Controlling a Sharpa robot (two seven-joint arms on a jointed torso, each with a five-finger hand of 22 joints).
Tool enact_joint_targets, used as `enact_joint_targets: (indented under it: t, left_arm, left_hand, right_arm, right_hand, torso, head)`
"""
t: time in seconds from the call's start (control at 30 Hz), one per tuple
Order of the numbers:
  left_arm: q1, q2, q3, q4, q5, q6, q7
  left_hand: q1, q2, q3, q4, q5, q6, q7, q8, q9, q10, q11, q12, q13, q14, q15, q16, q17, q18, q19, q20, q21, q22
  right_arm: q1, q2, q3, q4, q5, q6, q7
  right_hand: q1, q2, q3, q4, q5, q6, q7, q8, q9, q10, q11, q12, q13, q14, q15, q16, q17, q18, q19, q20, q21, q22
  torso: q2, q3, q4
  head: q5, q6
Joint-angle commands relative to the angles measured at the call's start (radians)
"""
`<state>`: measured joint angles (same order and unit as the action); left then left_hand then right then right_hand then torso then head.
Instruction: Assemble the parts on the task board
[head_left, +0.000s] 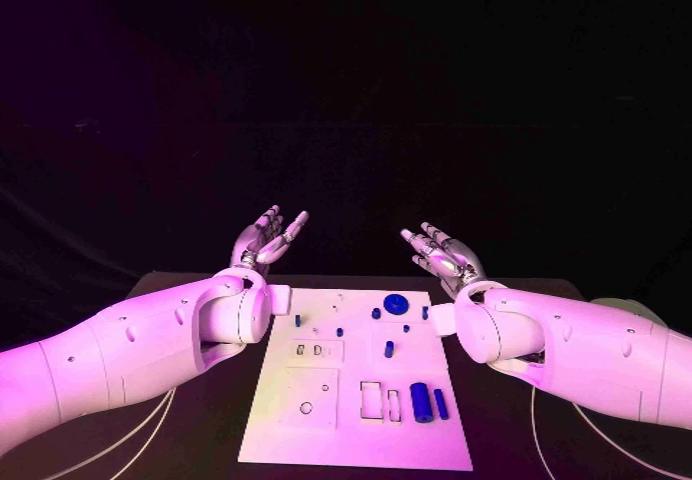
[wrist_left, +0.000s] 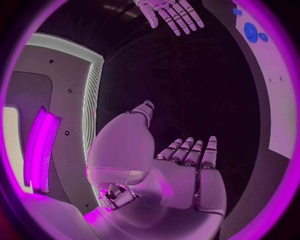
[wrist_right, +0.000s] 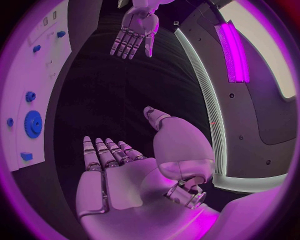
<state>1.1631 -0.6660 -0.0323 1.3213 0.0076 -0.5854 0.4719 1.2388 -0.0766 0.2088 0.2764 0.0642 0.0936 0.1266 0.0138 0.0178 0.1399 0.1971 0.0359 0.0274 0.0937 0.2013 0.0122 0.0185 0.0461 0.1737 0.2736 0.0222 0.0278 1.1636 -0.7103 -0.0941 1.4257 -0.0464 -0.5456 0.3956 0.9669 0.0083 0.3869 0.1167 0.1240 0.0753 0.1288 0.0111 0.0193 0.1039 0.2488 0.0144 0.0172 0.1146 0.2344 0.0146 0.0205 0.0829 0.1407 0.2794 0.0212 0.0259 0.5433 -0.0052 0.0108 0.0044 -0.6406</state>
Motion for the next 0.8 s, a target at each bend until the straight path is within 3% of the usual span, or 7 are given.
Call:
enact_joint_targets:
  t: [0.03, 0.3, 0.33, 0.4, 0.43, 0.63, 0.8]
  left_arm:
    - [0.007, 0.009, -0.001, -0.014, -0.014, 0.108, -0.012]
    - [0.007, 0.009, -0.001, -0.014, -0.014, 0.108, -0.012]
    - [0.006, -0.035, -0.001, 0.014, -0.01, 0.116, -0.005]
    - [0.006, -0.038, -0.001, 0.017, -0.008, 0.111, -0.002]
    - [0.006, -0.04, -0.001, 0.018, -0.007, 0.108, 0.0]
    - [0.006, -0.051, -0.001, 0.027, -0.003, 0.106, 0.004]
    - [0.007, -0.068, -0.001, 0.046, -0.004, 0.113, 0.002]
  left_hand:
    - [0.054, 0.001, 0.01, 0.015, 0.007, 0.014, 0.13, 0.006, 0.003, 0.009, 0.019, 0.012, 0.004, 0.01, 0.018, 0.008, 0.003, 0.026, 0.002, 0.017, 0.008, 0.002]
    - [0.078, 0.01, 0.025, 0.012, 0.006, 0.099, 0.158, 0.031, 0.021, 0.099, 0.051, 0.073, 0.014, 0.131, 0.044, 0.038, 0.028, 0.046, 0.068, 0.021, 0.032, 0.014]
    - [0.085, 0.011, 0.029, 0.011, 0.006, 0.133, 0.158, 0.041, 0.028, 0.126, 0.053, 0.084, 0.016, 0.182, 0.047, 0.053, 0.038, 0.041, 0.106, 0.022, 0.044, 0.019]
    - [0.094, 0.012, 0.033, 0.01, 0.005, 0.206, 0.163, 0.065, 0.043, 0.183, 0.059, 0.103, 0.019, 0.269, 0.059, 0.082, 0.054, 0.032, 0.209, 0.021, 0.079, 0.035]
    - [0.11, 0.01, 0.039, 0.004, 0.004, 0.316, 0.164, 0.105, 0.066, 0.308, 0.064, 0.149, 0.03, 0.404, 0.041, 0.13, 0.08, 0.047, 0.366, 0.019, 0.134, 0.059]
    - [0.153, -0.002, 0.058, -0.013, 0.002, 0.619, 0.142, 0.229, 0.132, 0.626, 0.029, 0.234, 0.044, 0.716, -0.013, 0.267, 0.152, 0.125, 0.59, 0.015, 0.223, 0.081]
    - [0.178, -0.018, 0.081, -0.029, 0.001, 0.681, 0.121, 0.258, 0.143, 0.721, 0.004, 0.223, 0.039, 0.78, -0.038, 0.299, 0.179, 0.139, 0.657, 0.007, 0.243, 0.076]
  right_arm:
    - [0.018, 0.013, -0.012, -0.026, -0.078, 0.205, -0.09]
    - [0.036, 0.024, -0.027, -0.049, -0.097, 0.267, -0.118]
    - [0.042, -0.005, -0.027, -0.048, -0.319, 0.175, -0.033]
    - [0.044, -0.007, -0.027, -0.05, -0.337, 0.167, -0.028]
    - [0.045, -0.008, -0.027, -0.051, -0.346, 0.164, -0.026]
    - [0.052, -0.014, -0.027, -0.061, -0.398, 0.15, -0.021]
    - [0.061, -0.02, -0.027, -0.073, -0.461, 0.146, -0.029]
  right_hand:
    - [0.066, 0.003, 0.032, -0.021, 0.015, 0.044, 0.171, 0.017, 0.011, 0.054, 0.022, 0.012, 0.007, 0.058, 0.025, 0.02, 0.012, 0.017, 0.044, 0.014, 0.025, 0.011]
    - [0.131, -0.012, 0.052, -0.068, 0.031, 0.162, 0.171, 0.056, 0.041, 0.216, 0.025, 0.036, 0.022, 0.237, 0.025, 0.068, 0.044, 0.017, 0.133, 0.013, 0.066, 0.031]
    - [0.145, -0.016, 0.055, -0.078, 0.03, 0.19, 0.171, 0.066, 0.048, 0.253, 0.024, 0.04, 0.024, 0.275, 0.022, 0.078, 0.051, 0.019, 0.151, 0.012, 0.074, 0.034]
    - [0.156, -0.019, 0.058, -0.086, 0.032, 0.225, 0.17, 0.078, 0.056, 0.305, 0.024, 0.049, 0.028, 0.327, 0.019, 0.093, 0.059, 0.023, 0.173, 0.013, 0.084, 0.038]
    - [0.164, -0.021, 0.06, -0.092, 0.031, 0.263, 0.169, 0.091, 0.065, 0.363, 0.021, 0.057, 0.032, 0.379, 0.013, 0.107, 0.067, 0.026, 0.202, 0.013, 0.096, 0.043]
    - [0.19, -0.03, 0.068, -0.112, 0.032, 0.394, 0.163, 0.137, 0.095, 0.582, 0.003, 0.085, 0.043, 0.559, -0.006, 0.153, 0.092, 0.045, 0.256, 0.012, 0.116, 0.048]
    - [0.219, -0.049, 0.077, -0.137, 0.024, 0.546, 0.154, 0.182, 0.123, 0.761, -0.016, 0.093, 0.048, 0.706, -0.03, 0.179, 0.104, 0.069, 0.39, 0.012, 0.16, 0.059]
  torso:
    - [0.0, -0.0003, 0.0005]
    - [0.0, -0.0003, 0.0005]
    - [0.017, -0.0026, 0.0048]
    - [0.02, -0.0028, 0.0042]
    - [0.021, -0.0029, 0.0041]
    - [0.027, -0.0028, 0.0057]
    - [0.036, -0.0034, 0.0069]
  head:
    - [0.0, 0.0]
    - [0.0, 0.0]
    - [-0.011, -0.012]
    - [-0.012, -0.011]
    - [-0.012, -0.01]
    - [-0.015, -0.012]
    - [-0.02, -0.013]
